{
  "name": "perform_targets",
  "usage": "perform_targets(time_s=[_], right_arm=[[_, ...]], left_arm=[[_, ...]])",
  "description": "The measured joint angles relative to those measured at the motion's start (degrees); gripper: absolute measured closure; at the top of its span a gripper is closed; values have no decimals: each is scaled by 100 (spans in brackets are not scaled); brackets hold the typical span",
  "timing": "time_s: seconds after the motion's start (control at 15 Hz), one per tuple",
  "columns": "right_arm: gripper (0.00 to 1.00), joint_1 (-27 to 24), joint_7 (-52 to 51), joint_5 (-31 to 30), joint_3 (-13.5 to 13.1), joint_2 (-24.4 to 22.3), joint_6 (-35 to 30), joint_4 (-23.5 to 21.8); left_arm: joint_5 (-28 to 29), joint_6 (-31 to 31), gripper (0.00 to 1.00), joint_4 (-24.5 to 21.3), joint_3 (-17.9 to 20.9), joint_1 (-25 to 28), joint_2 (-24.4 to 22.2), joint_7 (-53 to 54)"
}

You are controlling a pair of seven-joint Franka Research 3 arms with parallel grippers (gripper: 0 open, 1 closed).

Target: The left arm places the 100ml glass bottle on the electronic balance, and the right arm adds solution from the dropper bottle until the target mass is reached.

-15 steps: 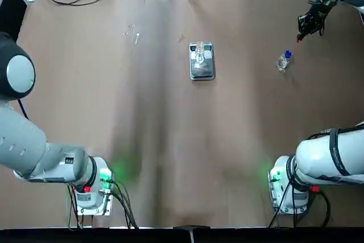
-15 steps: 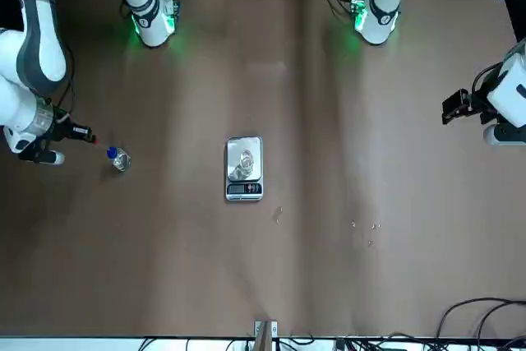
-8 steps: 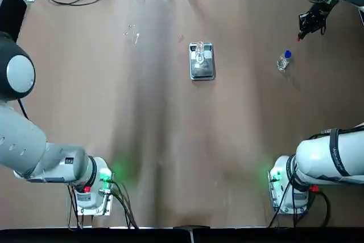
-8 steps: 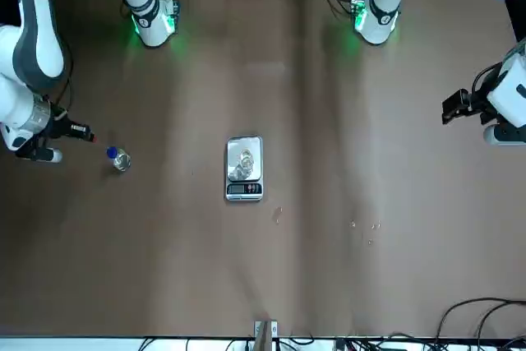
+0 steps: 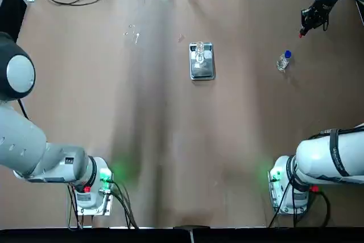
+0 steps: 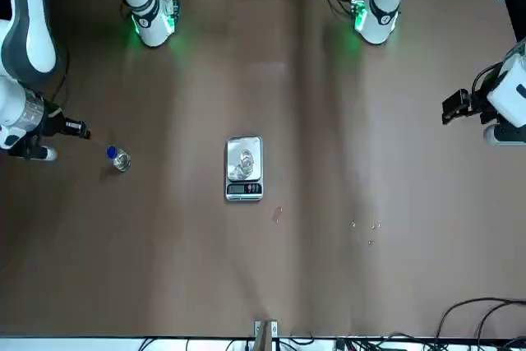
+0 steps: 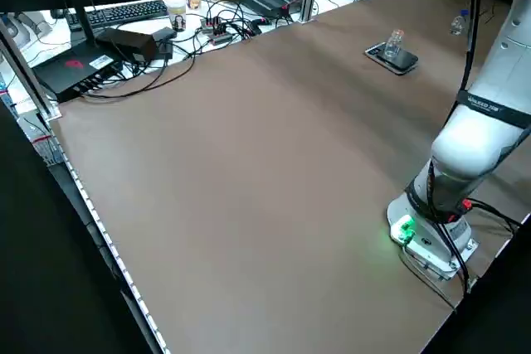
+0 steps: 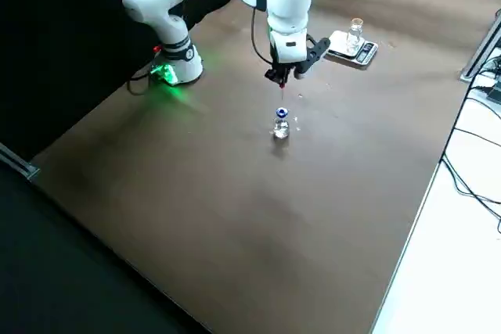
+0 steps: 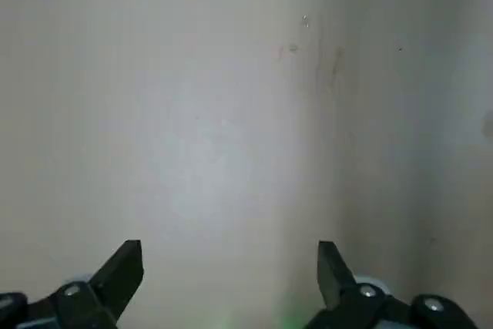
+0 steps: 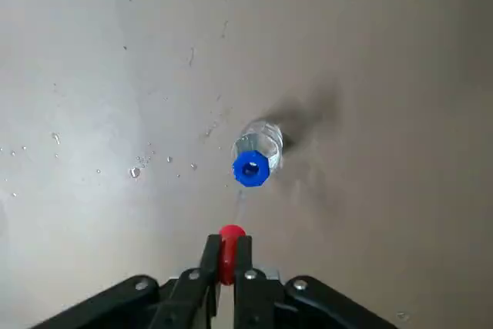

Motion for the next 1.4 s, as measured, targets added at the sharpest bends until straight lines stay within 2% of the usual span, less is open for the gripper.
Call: perform_targets(time_s=[0.6,1.13,1.4], right_arm=[[90,173,475,7,89,-133,-152,145],[90,807,1445,202,120,-267,-740,596],[90,1210,2032,301,127,-271,-799,697]], left_arm=[[0,0,0,0,0,0,0,0],[0,0,0,0,-1,0,0,0],[0,0,0,0,-1,0,0,0]])
